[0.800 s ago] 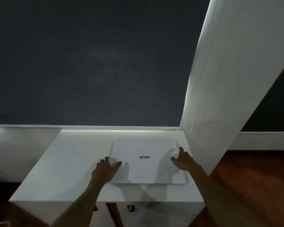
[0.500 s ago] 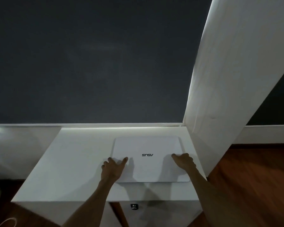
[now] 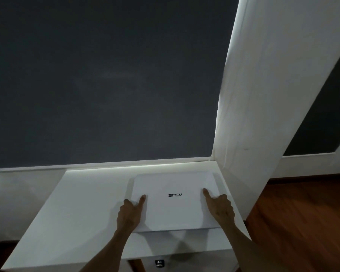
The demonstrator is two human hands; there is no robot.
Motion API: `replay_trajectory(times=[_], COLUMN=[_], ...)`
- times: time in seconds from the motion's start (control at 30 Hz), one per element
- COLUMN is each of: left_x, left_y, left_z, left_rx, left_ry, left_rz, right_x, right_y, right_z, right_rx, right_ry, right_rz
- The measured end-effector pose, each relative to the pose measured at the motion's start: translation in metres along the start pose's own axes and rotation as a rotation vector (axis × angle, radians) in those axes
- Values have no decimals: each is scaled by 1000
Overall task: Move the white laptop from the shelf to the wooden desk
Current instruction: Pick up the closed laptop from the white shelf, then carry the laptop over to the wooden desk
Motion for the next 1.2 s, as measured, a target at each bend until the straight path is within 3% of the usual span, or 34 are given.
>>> replay_trajectory(times=[0.23, 0.5, 0.8, 1.2], left_x=[84, 180, 309, 409], left_y=[22, -22, -130, -320], left_z=[11, 58, 191, 431], left_rx=[114, 21, -101, -466], left_ry=[-291, -541, -819, -1078], left_rz=[111, 178, 72, 40], right_x=[-14, 45, 177, 405], right_y=[75, 184, 340, 511], right_z=[9, 19, 54, 150], right_rx=[178, 418, 715, 1062], right_ry=[139, 123, 49, -181], right_rz=[-262, -463, -591, -597])
Point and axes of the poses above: each hand's wrist, its own z-axis away from the middle knuckle, its own y-axis out of the back of the hand, x = y × z, the point moved 6 cm from there along -z, towards the middle knuckle, and after that the axes turned 8 degrees about -z, right-handed, at the moved point
